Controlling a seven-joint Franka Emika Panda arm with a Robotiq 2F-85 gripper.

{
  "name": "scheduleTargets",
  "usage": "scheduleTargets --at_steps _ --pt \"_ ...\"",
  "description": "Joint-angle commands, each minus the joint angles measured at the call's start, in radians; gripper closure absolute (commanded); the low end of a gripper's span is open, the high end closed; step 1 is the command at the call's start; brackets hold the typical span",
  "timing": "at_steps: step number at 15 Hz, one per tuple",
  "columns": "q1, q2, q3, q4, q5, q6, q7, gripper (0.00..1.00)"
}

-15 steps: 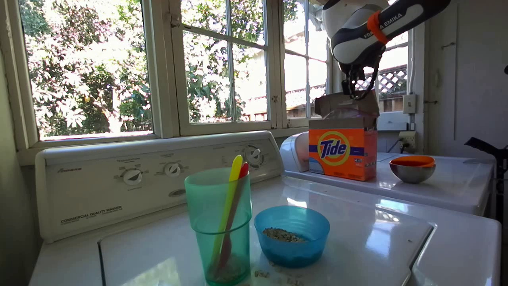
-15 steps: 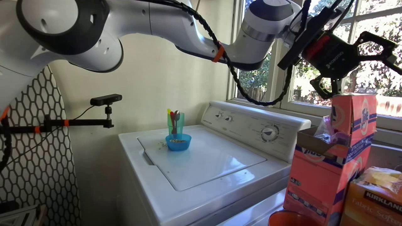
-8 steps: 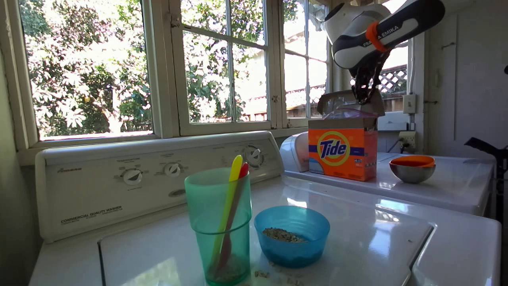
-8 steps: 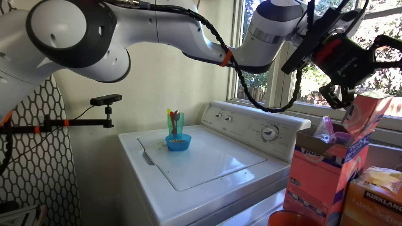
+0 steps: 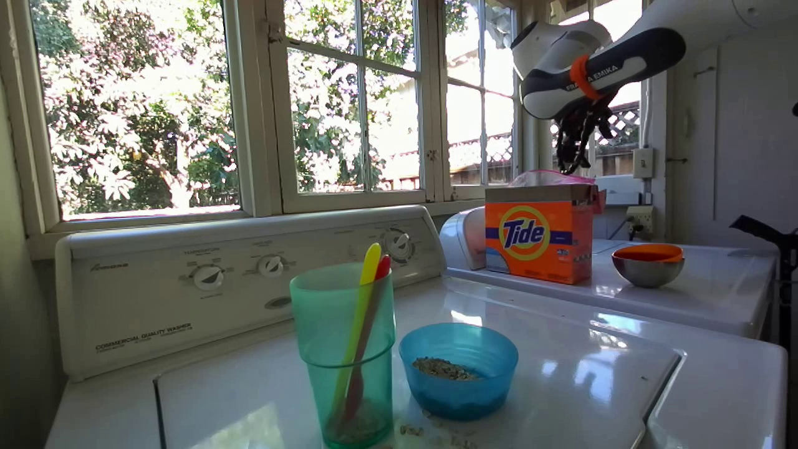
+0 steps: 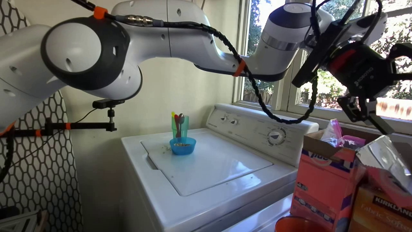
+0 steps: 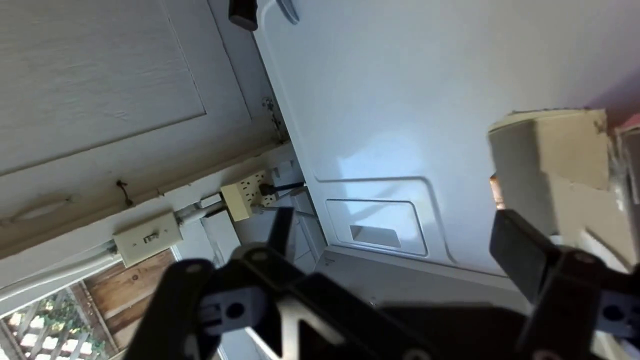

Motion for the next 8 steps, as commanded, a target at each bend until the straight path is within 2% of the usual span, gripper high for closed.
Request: scheduleTargets --at_steps 1,8 --pt "-0.031 0.045 0.039 0.095 0.082 -0.023 0.001 0.0" --pt "-0.052 -0.019 0.123 0.119 0.202 0.058 -0.071 0.0"
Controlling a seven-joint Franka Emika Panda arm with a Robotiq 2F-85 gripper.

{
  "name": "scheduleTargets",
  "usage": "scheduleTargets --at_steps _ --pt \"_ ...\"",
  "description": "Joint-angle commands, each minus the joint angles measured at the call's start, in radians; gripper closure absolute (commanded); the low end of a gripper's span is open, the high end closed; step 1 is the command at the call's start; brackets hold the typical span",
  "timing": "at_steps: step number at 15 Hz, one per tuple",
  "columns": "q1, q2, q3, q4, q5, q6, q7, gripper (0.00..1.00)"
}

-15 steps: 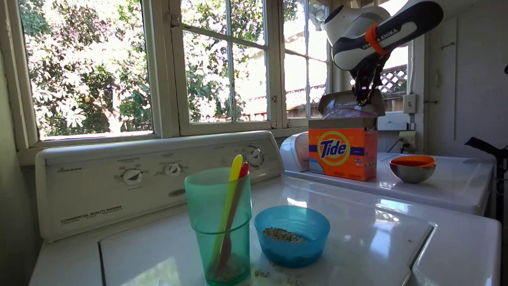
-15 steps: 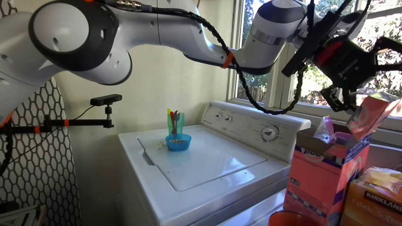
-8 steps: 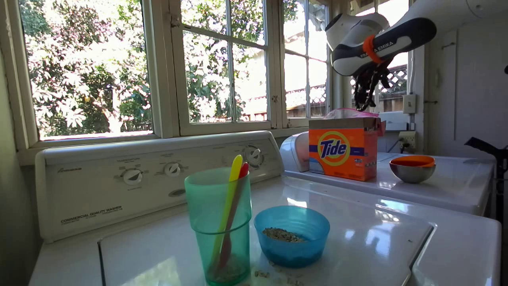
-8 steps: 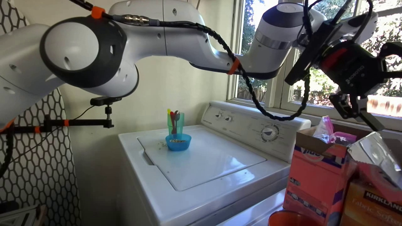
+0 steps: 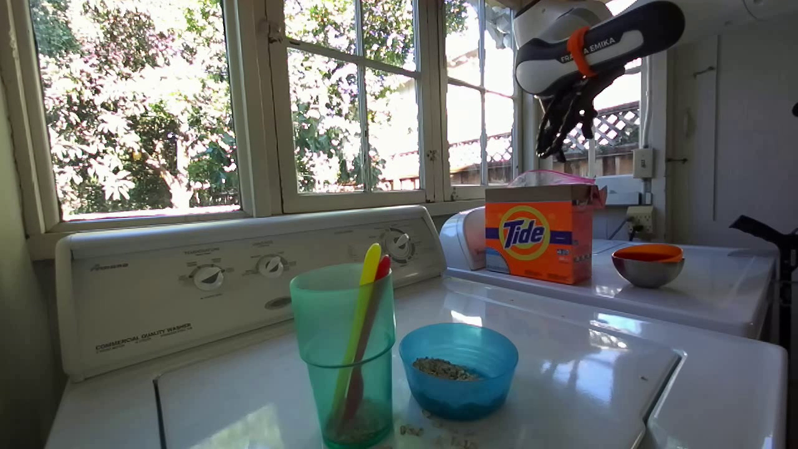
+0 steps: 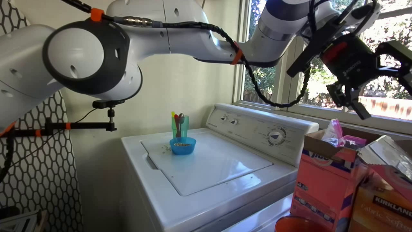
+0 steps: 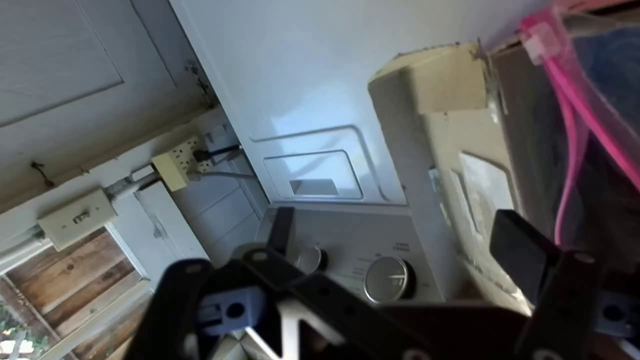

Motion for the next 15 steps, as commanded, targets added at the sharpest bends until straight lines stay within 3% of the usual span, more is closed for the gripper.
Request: scheduleTargets --at_steps 1,7,15 --pt "-0.029 -0.034 0.067 0.024 0.075 0.056 -0.084 0.0" --pt "-0.026 -0.099 0.201 -0.008 0.18 0.076 -0.283 0.0" --pt "0.03 -0.171 0.396 -0.074 0.265 0.04 -0.489 0.0"
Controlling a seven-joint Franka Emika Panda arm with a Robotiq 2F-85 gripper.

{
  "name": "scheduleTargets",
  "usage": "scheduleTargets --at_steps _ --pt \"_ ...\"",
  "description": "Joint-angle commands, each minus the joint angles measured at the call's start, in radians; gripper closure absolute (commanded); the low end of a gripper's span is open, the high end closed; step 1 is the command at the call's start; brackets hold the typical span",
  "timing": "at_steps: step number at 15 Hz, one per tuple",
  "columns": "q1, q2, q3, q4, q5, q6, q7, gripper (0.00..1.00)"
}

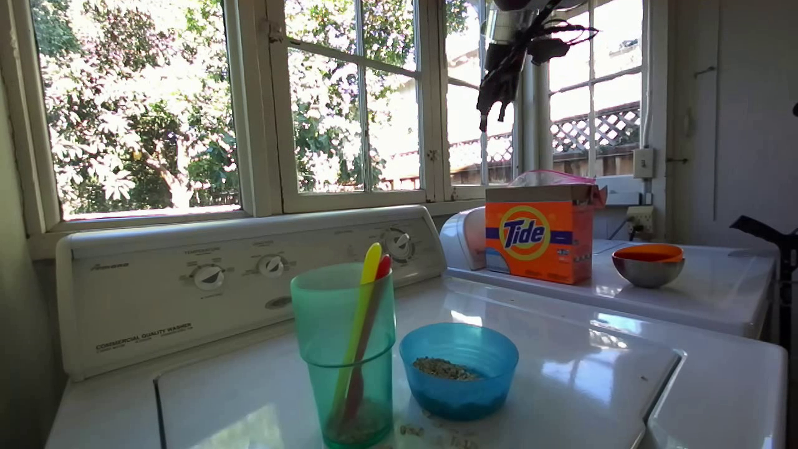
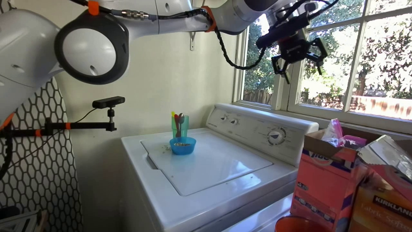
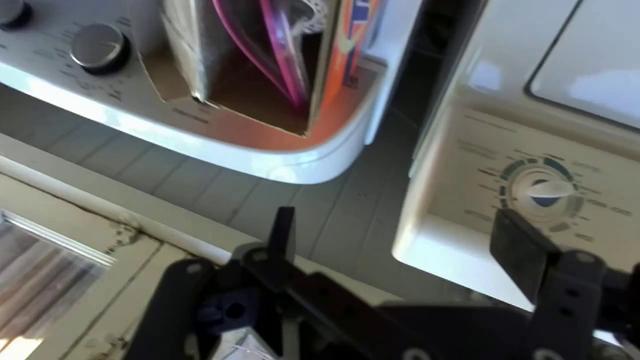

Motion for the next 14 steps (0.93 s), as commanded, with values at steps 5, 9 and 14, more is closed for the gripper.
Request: scheduleTargets --at_steps 5,9,14 --pt "0.029 -0.13 0.171 -0.156 0.086 -0.066 -0.211 0.0" --pt "0.047 -0.096 0.168 -0.102 0.056 -0.048 -0.182 0.0" --pt "0.095 -0.156 0.195 -0.213 0.028 0.079 -0.261 0.0"
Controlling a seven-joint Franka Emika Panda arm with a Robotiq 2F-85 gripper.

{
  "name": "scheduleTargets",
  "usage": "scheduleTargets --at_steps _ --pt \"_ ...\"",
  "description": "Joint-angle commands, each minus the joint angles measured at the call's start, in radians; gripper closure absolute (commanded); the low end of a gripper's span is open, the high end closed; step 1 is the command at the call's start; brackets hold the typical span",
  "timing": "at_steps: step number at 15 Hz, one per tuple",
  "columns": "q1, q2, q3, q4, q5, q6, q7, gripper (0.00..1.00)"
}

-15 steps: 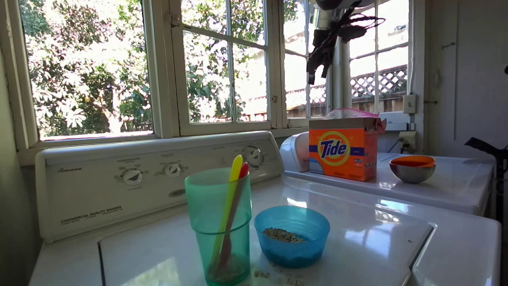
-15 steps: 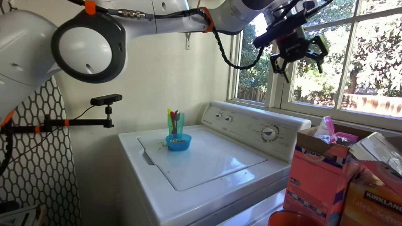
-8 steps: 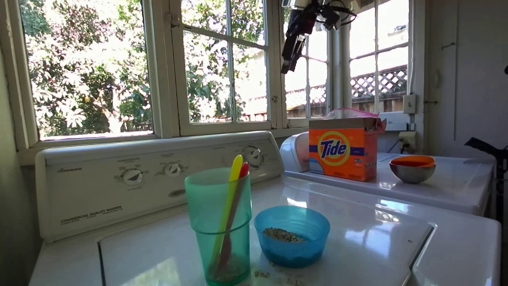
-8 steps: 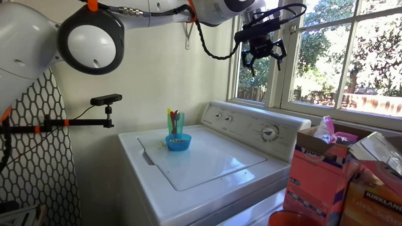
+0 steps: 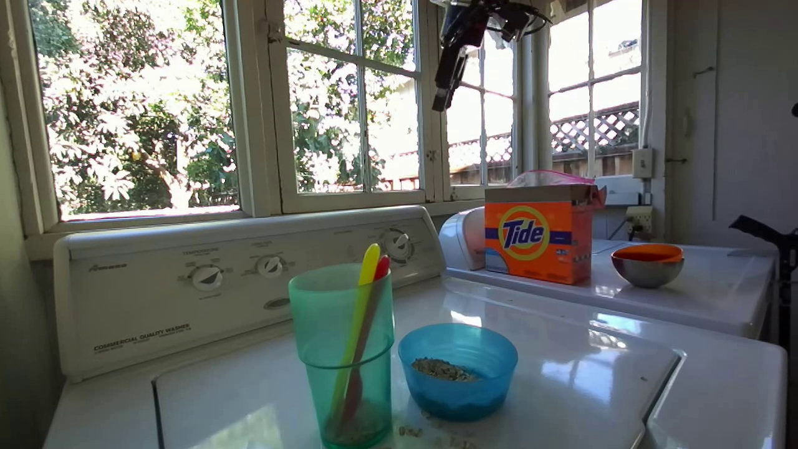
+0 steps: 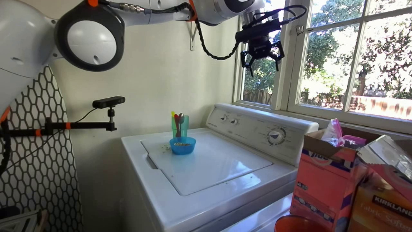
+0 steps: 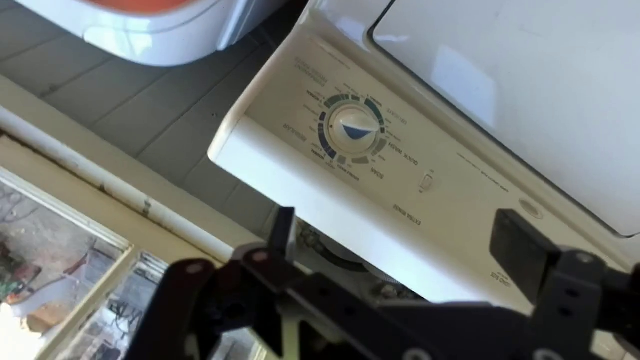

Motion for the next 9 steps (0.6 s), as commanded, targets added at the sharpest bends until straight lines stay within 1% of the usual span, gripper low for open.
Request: scheduleTargets --at_steps 1,2,3,4,8,9 --pt "0.048 -0.074 0.034 -0.134 -0.02 0.174 -0.061 0.0" --pt "0.043 -0.093 0.054 -0.174 -0.003 0.209 -0.108 0.0" --pt "0.036 -0.121 0.079 -0.222 0.024 0.177 -0.155 0.0" --pt "0.024 -0.151 0.103 -0.269 0.057 0.138 -0.172 0.0" --pt "-0.049 -0.272 0.193 -0.445 0.203 0.062 -0.261 0.0" --pt "-0.05 -0.305 0.184 -0.487 0.198 0.041 -0.239 0.0"
